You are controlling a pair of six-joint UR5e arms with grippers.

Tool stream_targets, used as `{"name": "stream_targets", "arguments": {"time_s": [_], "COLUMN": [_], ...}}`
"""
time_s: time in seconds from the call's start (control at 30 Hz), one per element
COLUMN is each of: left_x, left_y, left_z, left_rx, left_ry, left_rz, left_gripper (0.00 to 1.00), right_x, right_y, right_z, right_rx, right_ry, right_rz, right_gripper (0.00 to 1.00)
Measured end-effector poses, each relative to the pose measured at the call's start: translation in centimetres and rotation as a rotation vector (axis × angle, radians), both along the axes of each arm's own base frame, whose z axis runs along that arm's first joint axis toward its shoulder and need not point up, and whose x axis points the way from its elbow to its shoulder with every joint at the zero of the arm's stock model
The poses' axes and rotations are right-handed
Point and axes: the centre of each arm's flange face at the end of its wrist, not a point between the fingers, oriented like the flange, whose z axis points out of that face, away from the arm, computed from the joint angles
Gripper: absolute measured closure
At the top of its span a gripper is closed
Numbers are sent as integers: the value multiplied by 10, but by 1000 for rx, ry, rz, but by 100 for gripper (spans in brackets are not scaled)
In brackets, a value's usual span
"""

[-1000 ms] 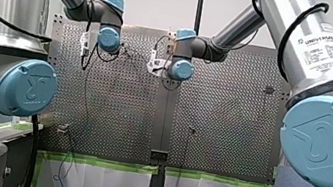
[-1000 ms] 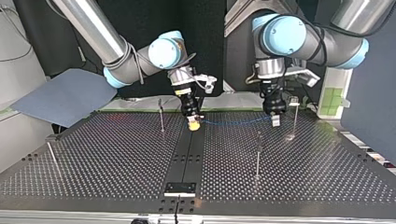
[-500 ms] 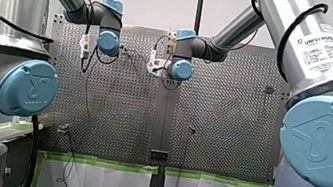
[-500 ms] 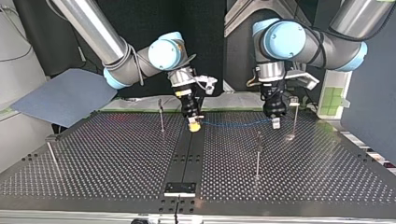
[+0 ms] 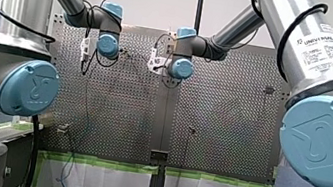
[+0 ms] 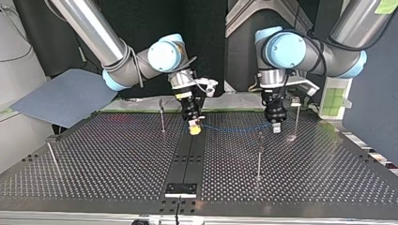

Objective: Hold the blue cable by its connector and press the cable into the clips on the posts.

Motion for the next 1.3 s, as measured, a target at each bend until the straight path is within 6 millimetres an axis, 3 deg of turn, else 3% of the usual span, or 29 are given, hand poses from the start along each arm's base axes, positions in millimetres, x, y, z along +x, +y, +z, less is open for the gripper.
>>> {"name": "stream_targets", "arguments": {"time_s": [0.27, 0.67, 1.3], "left_x": [9, 25, 58], "left_y": [3, 10, 23], "left_z": [11, -1, 11], "left_rx": [-6, 5, -3], "left_ry": [-16, 18, 11], "left_rz": [6, 13, 21], "left_gripper": [99, 99, 99], "right_x": [-2, -1, 1], "right_y": [-3, -8, -13], "right_z": [1, 7, 17], "right_rx": [-1, -13, -38], "right_ry": [-1, -2, 9], "right_rz": [-4, -6, 3], "right_gripper": [100, 100, 100]}}
